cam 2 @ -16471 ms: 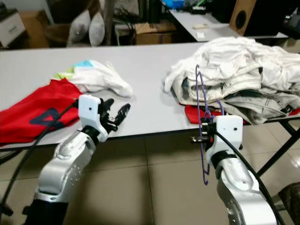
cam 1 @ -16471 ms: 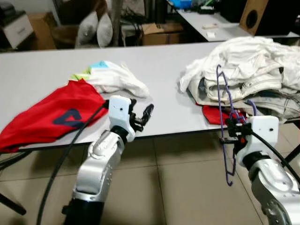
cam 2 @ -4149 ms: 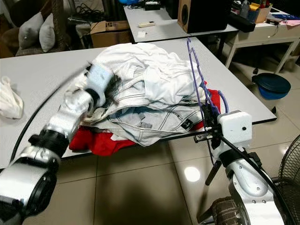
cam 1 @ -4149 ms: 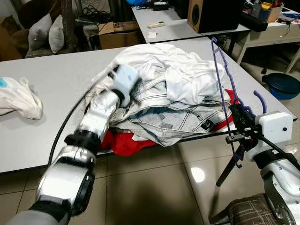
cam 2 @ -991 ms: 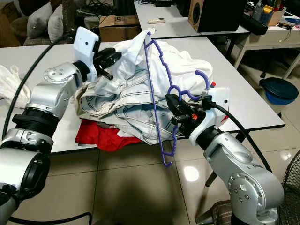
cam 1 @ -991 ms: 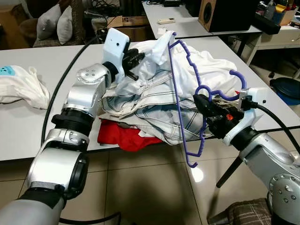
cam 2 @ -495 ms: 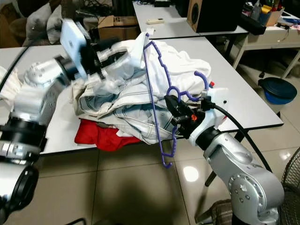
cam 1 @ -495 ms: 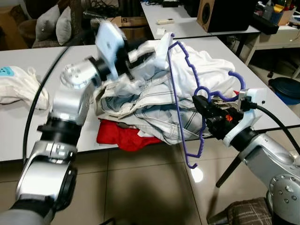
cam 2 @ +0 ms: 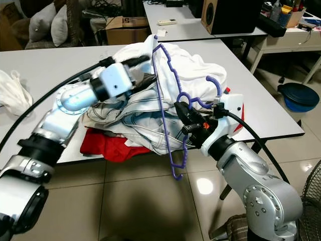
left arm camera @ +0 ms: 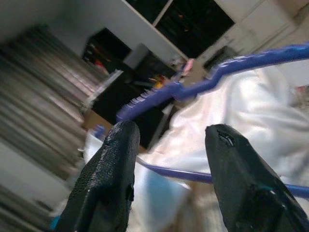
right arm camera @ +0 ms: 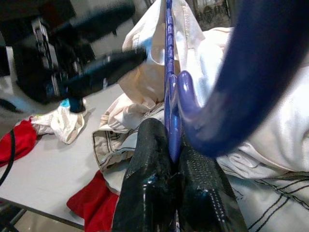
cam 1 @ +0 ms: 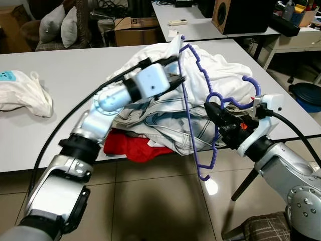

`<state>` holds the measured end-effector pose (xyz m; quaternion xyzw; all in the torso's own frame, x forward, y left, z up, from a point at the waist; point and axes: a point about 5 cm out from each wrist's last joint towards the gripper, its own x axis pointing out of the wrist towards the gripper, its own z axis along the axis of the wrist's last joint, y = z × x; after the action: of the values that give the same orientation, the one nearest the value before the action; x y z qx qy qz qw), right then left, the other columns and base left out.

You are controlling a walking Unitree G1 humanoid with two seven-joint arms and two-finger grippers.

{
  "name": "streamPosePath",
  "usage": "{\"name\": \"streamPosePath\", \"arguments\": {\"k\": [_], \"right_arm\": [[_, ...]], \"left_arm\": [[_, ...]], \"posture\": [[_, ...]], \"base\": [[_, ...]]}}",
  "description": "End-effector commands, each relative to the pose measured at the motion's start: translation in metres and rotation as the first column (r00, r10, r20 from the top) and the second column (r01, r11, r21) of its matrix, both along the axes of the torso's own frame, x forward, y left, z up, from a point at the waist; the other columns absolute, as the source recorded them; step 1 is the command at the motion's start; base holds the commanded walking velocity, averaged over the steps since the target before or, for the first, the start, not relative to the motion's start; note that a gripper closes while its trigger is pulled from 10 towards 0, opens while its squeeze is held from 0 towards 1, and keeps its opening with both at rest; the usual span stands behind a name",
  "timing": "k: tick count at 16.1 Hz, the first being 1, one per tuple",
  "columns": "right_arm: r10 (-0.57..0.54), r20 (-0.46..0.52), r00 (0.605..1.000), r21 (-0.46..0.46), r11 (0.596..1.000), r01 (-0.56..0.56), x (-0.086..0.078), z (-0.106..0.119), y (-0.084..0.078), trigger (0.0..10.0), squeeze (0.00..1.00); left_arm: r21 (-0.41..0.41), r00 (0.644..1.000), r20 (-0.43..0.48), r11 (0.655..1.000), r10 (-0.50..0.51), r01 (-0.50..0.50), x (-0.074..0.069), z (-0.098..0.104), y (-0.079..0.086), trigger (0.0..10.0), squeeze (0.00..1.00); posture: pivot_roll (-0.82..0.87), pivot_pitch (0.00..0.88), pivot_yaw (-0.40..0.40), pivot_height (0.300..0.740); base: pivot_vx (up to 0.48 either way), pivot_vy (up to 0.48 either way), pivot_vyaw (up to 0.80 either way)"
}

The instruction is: Hang hanger

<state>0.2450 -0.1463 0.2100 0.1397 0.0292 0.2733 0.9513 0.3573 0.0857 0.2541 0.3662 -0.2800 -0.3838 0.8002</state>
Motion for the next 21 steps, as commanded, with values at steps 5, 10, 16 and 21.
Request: {"name": "streamPosePath", "arguments": {"k": [5, 10, 16, 21], "right_arm": [[0.020, 0.037, 0.999, 0.016, 1.000, -0.021, -0.001, 0.007, 0.004, 10.0, 0.00], [0.025, 0.043, 0.999, 0.019, 0.999, -0.026, 0.000, 0.009, 0.004, 10.0, 0.00], [0.032, 0.051, 0.998, 0.025, 0.999, -0.033, 0.000, 0.010, 0.006, 10.0, 0.00], [0.027, 0.055, 0.998, 0.026, 0.999, -0.029, 0.000, 0.010, 0.006, 10.0, 0.00]], "left_arm": [[0.093, 0.981, 0.130, 0.984, 0.141, -0.154, 0.014, -0.003, 0.008, 10.0, 0.00], [0.123, 0.971, 0.142, 0.970, 0.192, -0.210, 0.021, -0.011, 0.014, 10.0, 0.00], [0.086, 0.947, 0.159, 0.952, 0.279, -0.294, 0.031, -0.009, 0.011, 10.0, 0.00], [0.065, 0.936, 0.146, 0.941, 0.321, -0.333, 0.035, -0.010, 0.018, 0.0, 0.00]], "posture": [[-0.05, 0.000, 0.056, 0.740], [-0.04, 0.000, 0.051, 0.740], [-0.05, 0.000, 0.061, 0.740], [-0.05, 0.000, 0.062, 0.740]], "base": [[0.000, 0.000, 0.00], [0.000, 0.000, 0.00], [0.000, 0.000, 0.00], [0.000, 0.000, 0.00]]}}
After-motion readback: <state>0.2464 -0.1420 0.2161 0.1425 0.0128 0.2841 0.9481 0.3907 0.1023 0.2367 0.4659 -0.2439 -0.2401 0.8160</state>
